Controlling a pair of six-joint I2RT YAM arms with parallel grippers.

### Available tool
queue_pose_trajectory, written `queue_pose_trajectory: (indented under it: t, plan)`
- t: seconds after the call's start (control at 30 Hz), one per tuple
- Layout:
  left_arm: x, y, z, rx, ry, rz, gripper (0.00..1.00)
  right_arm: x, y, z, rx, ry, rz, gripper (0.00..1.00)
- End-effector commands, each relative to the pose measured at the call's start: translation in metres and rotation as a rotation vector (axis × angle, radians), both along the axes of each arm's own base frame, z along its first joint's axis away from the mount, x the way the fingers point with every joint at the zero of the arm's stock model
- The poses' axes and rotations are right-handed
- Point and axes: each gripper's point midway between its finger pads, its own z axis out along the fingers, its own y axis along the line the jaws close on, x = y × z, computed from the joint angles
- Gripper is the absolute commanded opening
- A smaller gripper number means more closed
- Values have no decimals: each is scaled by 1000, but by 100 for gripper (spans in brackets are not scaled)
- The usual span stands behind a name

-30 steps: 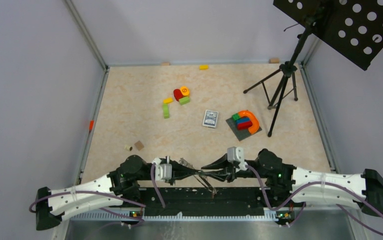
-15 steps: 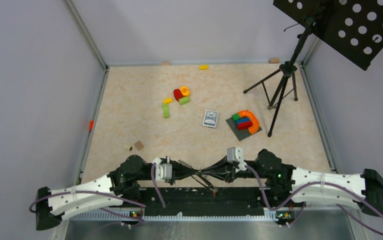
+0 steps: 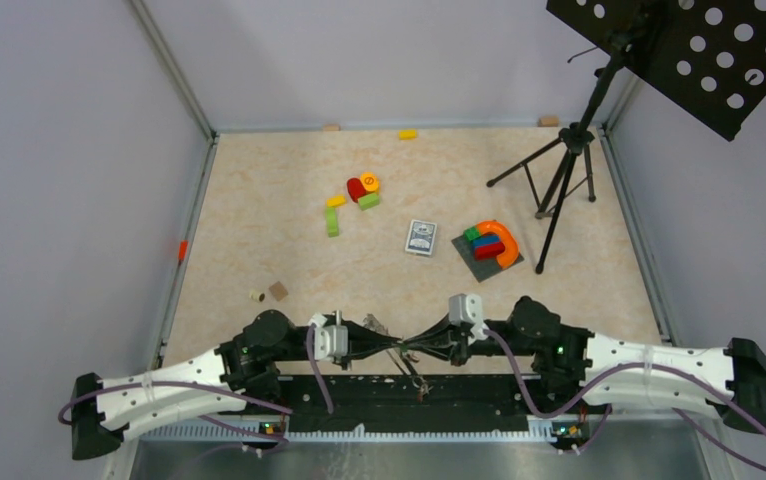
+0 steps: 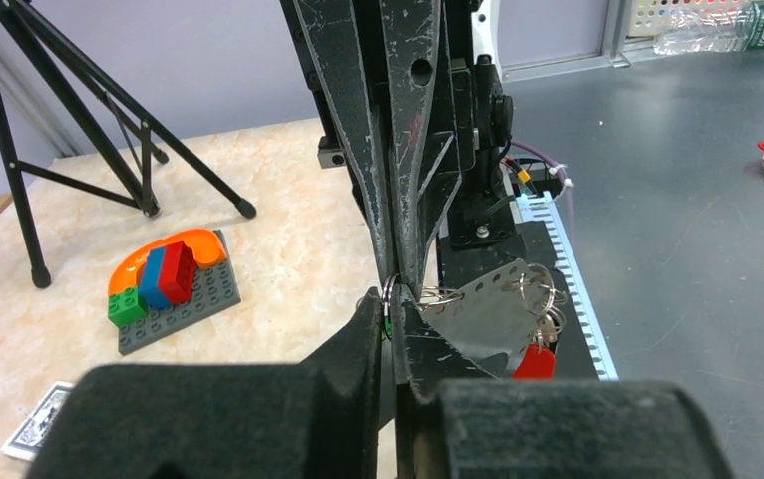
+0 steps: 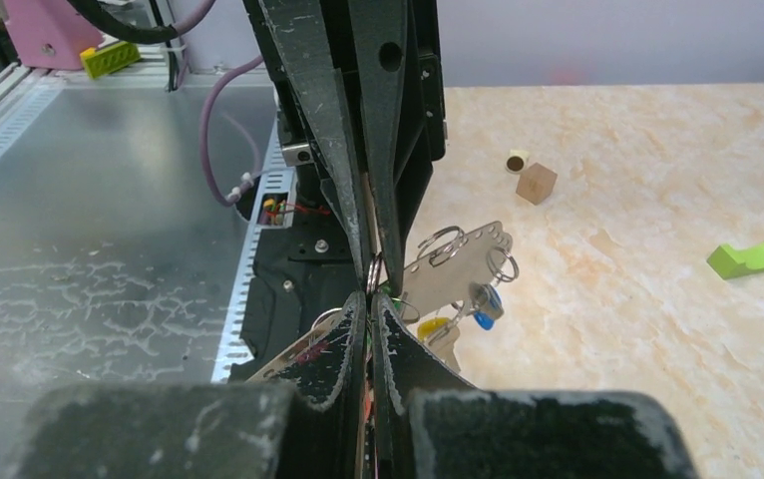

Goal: Remove the keys from the keyring

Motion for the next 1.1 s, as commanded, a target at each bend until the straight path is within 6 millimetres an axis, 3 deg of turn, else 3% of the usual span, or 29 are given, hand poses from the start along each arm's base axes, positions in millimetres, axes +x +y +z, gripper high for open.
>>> queue_pose_trajectory:
  t: [0.0,0.5,1.07]
  plan:
    - [5,2,32,-85,-25,34,9,-6,0,28,24,-26,28,0]
    - [-4,-13,11,20,5,-49,10,-1,0,27,-63,-13,5,0]
    - [-12,-21,2,106,-14,-126,10,2,-2,17,-123,-5,-13,0]
